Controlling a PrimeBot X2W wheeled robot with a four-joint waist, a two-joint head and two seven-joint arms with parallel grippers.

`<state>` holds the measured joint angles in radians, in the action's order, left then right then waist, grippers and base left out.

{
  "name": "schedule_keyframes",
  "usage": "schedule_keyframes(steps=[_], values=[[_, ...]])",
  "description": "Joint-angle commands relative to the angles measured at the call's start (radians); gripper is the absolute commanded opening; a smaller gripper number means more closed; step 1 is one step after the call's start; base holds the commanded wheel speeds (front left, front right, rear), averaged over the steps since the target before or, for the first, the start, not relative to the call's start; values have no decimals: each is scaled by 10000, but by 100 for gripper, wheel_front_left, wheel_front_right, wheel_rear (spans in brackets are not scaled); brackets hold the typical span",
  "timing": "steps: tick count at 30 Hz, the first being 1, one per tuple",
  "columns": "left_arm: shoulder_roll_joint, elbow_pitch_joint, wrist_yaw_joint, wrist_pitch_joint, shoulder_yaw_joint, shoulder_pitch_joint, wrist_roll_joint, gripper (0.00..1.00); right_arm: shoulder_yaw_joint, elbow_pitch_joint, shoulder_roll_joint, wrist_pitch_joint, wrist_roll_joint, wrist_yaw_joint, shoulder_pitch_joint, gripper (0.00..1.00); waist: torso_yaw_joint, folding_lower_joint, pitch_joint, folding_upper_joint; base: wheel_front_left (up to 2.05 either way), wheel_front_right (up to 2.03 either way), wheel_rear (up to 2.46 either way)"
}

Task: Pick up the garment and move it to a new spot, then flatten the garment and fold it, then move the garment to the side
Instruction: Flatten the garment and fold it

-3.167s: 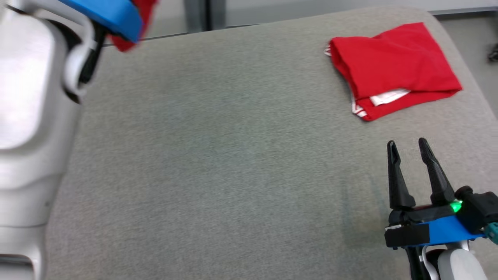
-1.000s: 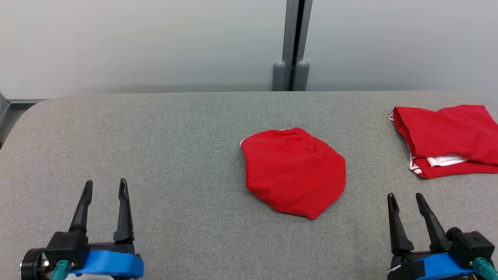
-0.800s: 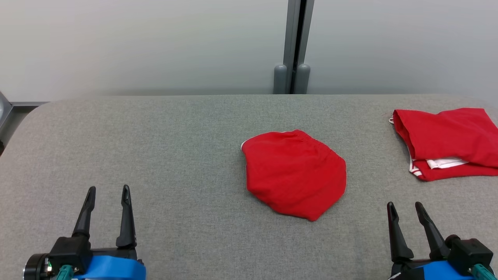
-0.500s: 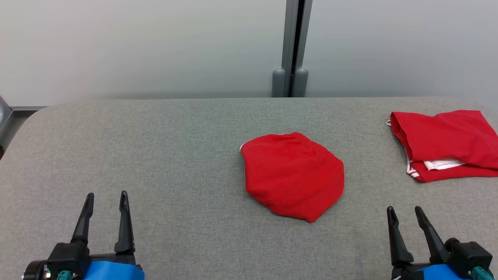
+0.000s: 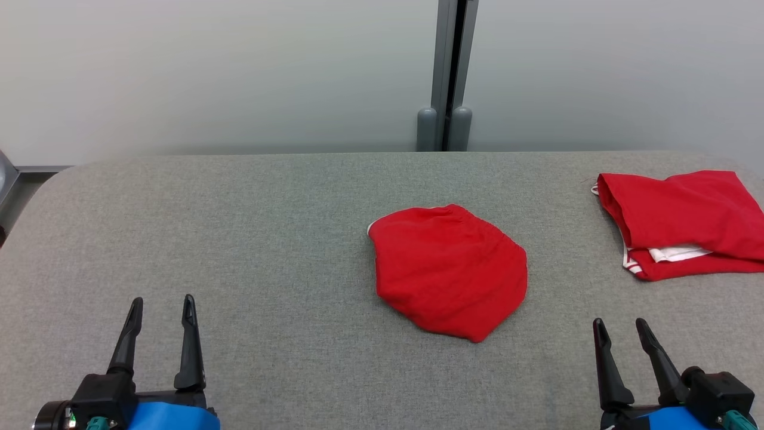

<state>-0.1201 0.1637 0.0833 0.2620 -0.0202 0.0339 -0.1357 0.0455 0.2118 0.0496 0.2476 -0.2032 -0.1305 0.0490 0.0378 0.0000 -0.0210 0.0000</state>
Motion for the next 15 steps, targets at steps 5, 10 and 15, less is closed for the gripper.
schedule_keyframes(steps=[5, 10, 15], values=[[74, 49, 103, 37, -112, -59, 152, 100, 45, 37, 20, -32, 26, -5, 87, 100, 0, 0, -25, 0, 0, 0, 0], [127, 48, 134, 37, -138, -131, 226, 100, 46, 63, 20, -25, -2, -5, 42, 100, 10, 0, -85, 0, 0, 0, 0], [163, 75, 179, 37, -175, -250, 248, 100, 7, 115, 20, -54, 131, -5, -529, 100, 31, 0, -217, 0, 0, 0, 0]])
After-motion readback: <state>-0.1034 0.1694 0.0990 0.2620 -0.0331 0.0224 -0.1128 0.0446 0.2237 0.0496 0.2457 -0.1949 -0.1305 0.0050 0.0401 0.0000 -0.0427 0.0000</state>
